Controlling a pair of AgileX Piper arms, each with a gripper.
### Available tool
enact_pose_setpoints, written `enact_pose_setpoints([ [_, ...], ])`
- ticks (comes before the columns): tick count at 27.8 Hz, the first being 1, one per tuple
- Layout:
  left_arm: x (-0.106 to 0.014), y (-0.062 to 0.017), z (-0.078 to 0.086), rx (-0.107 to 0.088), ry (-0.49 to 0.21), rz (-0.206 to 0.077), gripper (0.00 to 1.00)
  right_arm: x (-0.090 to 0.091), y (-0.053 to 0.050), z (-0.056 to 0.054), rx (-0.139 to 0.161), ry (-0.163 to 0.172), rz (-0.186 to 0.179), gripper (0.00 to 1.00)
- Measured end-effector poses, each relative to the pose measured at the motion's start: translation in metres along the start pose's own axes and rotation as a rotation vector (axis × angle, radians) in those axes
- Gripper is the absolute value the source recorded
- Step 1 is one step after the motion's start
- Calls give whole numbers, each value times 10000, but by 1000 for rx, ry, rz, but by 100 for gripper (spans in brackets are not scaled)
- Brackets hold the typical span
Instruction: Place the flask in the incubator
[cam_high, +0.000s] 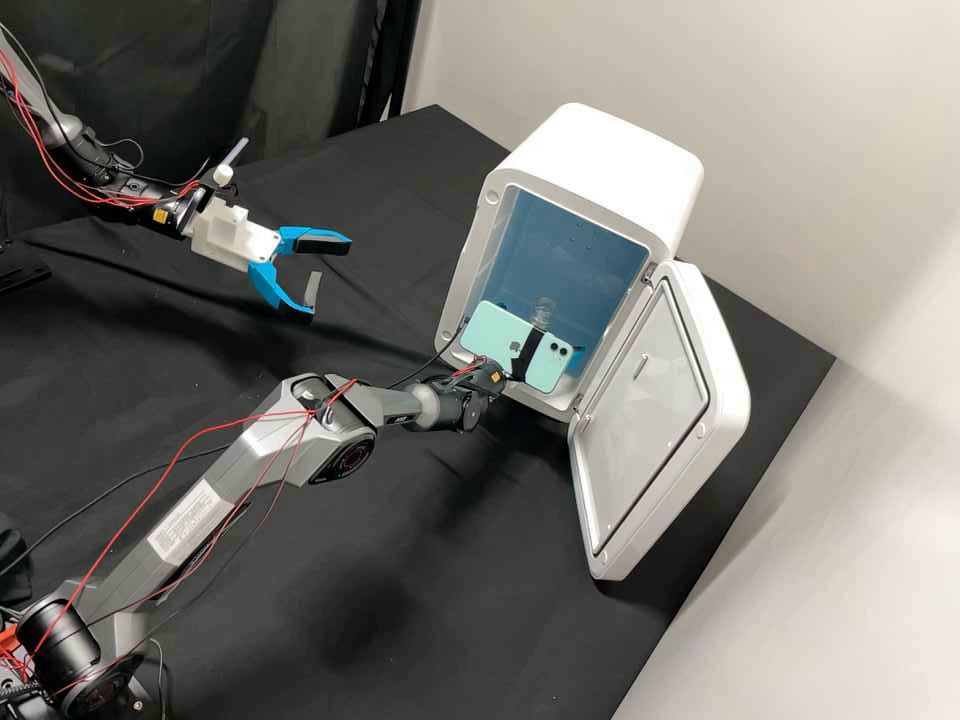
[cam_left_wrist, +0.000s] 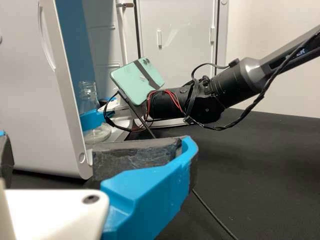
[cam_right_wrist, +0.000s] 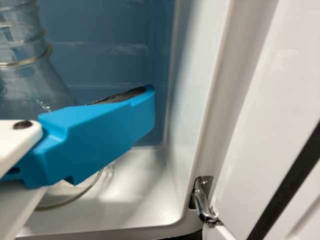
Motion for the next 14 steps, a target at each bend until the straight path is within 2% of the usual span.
enact_pose_setpoints([
  [4,-4,11,3,1,-1,4,100,0,0,0,7,0,0,100],
  [6,-11,33,16,3,-4,10,100,-4,19,-17,7,3,3,100],
  [8,-11,33,16,3,-4,10,100,-15,65,-59,19,12,11,100],
  [10,-11,31,16,3,-3,8,100,-24,114,-114,35,45,32,100],
  [14,-11,31,16,3,-3,8,100,-47,211,-137,52,80,65,100],
])
